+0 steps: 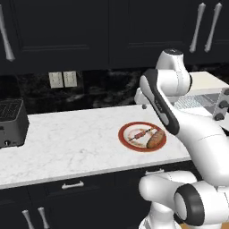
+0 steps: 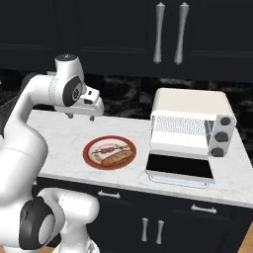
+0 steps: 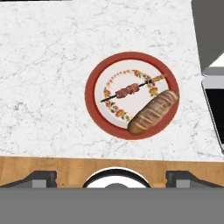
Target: Pick up the kebab skewer and baguette bread, and place them inside the toaster oven. Close the toaster oven door and start by setting the timer.
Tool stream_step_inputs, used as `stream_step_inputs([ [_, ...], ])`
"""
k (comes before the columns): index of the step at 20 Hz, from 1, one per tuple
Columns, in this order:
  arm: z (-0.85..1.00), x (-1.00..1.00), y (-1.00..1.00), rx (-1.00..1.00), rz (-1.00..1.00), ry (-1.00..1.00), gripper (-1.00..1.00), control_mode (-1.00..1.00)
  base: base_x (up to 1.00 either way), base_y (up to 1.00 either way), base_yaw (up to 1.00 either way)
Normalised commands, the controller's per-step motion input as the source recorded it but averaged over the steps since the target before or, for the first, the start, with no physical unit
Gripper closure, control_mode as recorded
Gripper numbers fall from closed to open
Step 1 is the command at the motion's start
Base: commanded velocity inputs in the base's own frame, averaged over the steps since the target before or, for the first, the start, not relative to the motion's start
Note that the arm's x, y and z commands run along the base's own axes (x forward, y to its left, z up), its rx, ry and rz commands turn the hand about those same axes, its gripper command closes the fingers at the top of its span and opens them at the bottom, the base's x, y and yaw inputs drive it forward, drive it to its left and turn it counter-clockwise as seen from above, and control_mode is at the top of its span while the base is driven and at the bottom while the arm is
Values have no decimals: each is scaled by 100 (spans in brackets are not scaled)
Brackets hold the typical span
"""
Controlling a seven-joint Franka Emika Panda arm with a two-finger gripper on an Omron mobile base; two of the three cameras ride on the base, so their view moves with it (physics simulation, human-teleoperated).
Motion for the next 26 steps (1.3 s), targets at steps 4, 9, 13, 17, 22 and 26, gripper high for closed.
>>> stream_step_inputs([
  [4,0,0,0,0,0,0,-100,100,33,-65,-5],
  [9,0,0,0,0,0,0,-100,100,50,-34,-5],
  [13,0,0,0,0,0,0,-100,100,62,-24,0],
  [17,0,0,0,0,0,0,-100,100,52,-14,0],
  [22,0,0,0,0,0,0,-100,100,21,-9,0],
  [26,0,0,0,0,0,0,-100,-100,0,0,0],
])
